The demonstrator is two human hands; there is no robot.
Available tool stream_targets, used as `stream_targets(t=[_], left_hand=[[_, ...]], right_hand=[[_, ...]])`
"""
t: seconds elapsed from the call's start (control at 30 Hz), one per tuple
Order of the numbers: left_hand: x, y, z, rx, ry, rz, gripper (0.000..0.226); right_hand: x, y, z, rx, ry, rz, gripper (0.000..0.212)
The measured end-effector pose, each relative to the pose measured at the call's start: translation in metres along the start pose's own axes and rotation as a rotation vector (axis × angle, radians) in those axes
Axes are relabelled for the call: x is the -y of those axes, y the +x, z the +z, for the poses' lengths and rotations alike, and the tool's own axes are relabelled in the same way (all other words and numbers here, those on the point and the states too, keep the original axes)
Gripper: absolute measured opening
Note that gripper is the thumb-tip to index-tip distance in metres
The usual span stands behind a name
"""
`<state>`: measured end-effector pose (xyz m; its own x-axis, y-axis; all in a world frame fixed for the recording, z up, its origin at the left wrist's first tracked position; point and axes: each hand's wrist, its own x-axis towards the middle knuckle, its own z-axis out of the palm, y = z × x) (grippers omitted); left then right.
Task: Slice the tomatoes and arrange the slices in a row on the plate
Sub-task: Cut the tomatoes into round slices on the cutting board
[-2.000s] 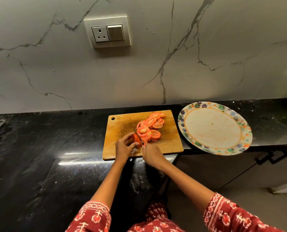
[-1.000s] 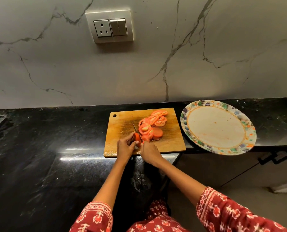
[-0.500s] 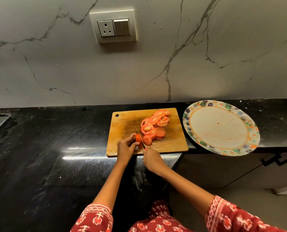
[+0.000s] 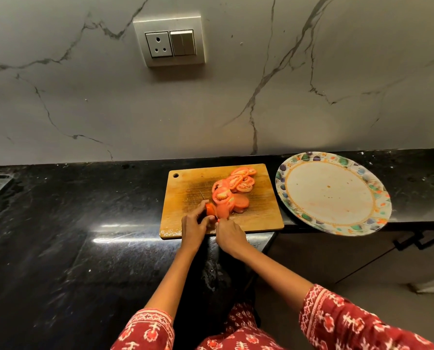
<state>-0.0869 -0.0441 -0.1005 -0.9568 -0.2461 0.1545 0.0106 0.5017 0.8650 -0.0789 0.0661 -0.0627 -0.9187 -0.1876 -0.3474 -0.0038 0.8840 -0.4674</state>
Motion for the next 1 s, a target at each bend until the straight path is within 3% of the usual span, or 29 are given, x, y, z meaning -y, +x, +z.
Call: stream_targets(t=[0.47, 0.83, 1.0], left_hand=[[0.002, 0.000, 0.005, -0.006, 0.026, -0.018, 0.045], [0.002, 0.008, -0.002, 0.004, -0.142, -0.212, 0.046], [-0.003, 0.005, -0.004, 0.007, -0.120, -0.135, 0.044]], right_hand=[[-0.021, -0.009, 0.005, 0.006, -0.151, -0.080, 0.026], [-0.055, -0.040, 0.014, -0.031, -0.322, -0.141, 0.023], [-0.038, -0.029, 0.008, -0.051, -0.280, -0.147, 0.024]])
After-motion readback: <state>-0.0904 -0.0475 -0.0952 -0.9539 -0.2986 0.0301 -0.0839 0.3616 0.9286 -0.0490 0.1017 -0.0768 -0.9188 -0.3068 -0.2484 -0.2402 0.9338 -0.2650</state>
